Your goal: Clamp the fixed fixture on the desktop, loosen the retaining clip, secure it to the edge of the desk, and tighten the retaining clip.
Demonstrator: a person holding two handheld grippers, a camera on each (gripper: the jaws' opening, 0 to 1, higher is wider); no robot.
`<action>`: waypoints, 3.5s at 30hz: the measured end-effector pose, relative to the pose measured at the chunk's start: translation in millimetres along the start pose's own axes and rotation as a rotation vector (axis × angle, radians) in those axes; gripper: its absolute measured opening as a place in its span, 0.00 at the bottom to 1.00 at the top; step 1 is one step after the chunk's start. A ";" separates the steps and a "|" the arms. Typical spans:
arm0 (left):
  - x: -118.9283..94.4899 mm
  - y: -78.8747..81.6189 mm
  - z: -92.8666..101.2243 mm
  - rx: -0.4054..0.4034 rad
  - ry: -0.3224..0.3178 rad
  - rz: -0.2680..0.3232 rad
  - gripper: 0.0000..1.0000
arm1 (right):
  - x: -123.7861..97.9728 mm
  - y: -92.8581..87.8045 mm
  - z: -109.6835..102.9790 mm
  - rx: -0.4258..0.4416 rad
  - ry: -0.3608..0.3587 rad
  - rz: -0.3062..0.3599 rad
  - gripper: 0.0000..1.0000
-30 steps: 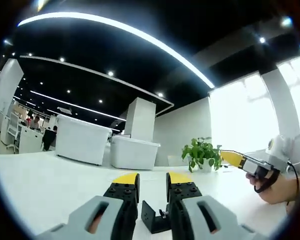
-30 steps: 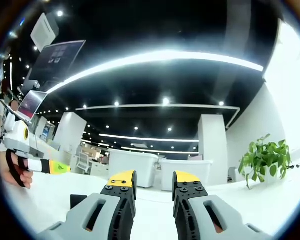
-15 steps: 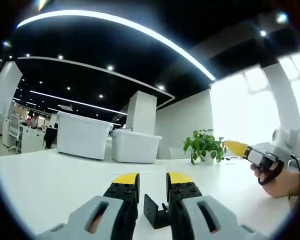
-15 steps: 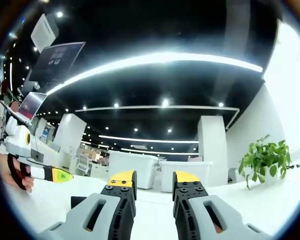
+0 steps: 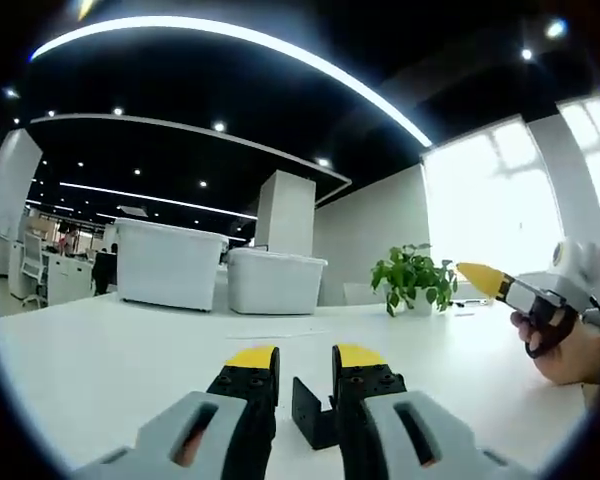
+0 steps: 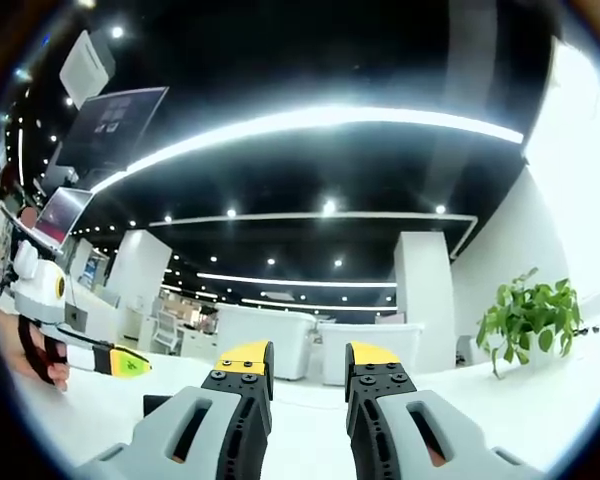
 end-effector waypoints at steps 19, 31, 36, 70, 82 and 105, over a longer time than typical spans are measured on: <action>2.5 -20.6 8.1 0.086 0.052 -0.120 0.21 | -1.5 1.3 2.3 0.023 -0.005 0.011 0.28; 5.4 -29.2 10.5 0.123 0.064 -0.172 0.22 | -2.7 3.0 3.2 0.028 -0.009 0.017 0.28; 6.9 -30.9 9.0 0.125 0.080 -0.187 0.22 | -2.9 4.0 2.6 0.032 -0.006 0.022 0.28; 16.9 -38.8 3.2 0.167 0.124 -0.234 0.21 | -4.0 4.2 3.8 0.045 -0.012 0.023 0.28; 18.1 -41.1 0.2 0.149 0.166 -0.258 0.19 | -4.8 4.7 4.1 0.047 -0.013 0.025 0.28; 28.0 -48.3 -1.9 0.182 0.209 -0.286 0.06 | -5.8 5.4 7.1 0.070 -0.024 0.032 0.28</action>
Point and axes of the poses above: the point that each gripper's makers call its tool centre point, and the gripper's own axes: x roughly forward along the fingers, z roughly to its right, y roughly out of its top, the point moved 7 cm from there along -x, roughly backward along the fingers, and after that the axes turned 15 degrees about -x, right-handed, at the moved point
